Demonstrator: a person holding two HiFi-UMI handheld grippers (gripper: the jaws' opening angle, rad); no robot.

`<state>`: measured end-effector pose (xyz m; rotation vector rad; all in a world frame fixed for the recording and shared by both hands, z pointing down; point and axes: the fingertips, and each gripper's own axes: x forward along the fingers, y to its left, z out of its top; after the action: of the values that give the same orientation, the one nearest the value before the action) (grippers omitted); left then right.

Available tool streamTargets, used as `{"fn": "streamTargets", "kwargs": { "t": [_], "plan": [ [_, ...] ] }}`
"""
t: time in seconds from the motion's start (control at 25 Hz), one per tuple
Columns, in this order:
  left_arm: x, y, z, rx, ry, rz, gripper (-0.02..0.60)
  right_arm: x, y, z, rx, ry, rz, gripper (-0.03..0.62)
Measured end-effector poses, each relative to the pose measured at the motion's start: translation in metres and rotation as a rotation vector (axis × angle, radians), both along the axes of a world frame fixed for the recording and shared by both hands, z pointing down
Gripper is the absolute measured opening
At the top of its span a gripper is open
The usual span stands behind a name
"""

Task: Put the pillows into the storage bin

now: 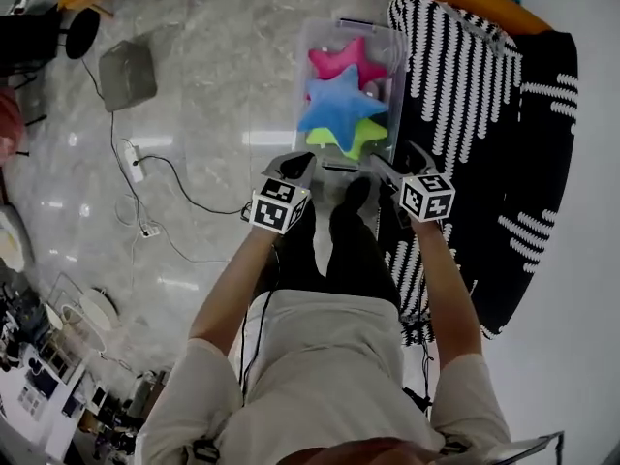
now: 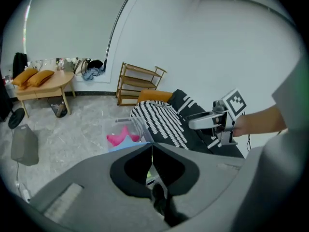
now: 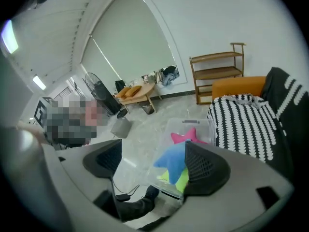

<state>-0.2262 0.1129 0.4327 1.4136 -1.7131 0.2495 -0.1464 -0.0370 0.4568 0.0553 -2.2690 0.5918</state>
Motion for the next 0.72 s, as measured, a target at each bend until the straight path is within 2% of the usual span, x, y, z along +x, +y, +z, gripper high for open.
{"fn": "streamTargets", "kwargs": {
  "t": [0.2,0.48,0.64,0.72],
  "plan": [
    [-0.001,0.012,-0.069,0.021,-0.057,0.059,0.018,0.004,0.007,-0.079,0.064,-0.050,-0.015,0.403],
    [-0.003,0.024,-0.168,0.104,-0.151,0.059,0.018,0.007,-0.001,-0.195,0.151,-0.185,0.016,0.402],
    [-0.005,0.034,-0.213,0.134,-0.199,0.043,0.017,0.017,0.000,-0.233,0.188,-0.162,0.014,0.396],
    [-0.008,0.038,-0.237,0.161,-0.216,0.022,0.017,0.024,0.001,-0.250,0.210,-0.143,0.003,0.365]
  ]
}}
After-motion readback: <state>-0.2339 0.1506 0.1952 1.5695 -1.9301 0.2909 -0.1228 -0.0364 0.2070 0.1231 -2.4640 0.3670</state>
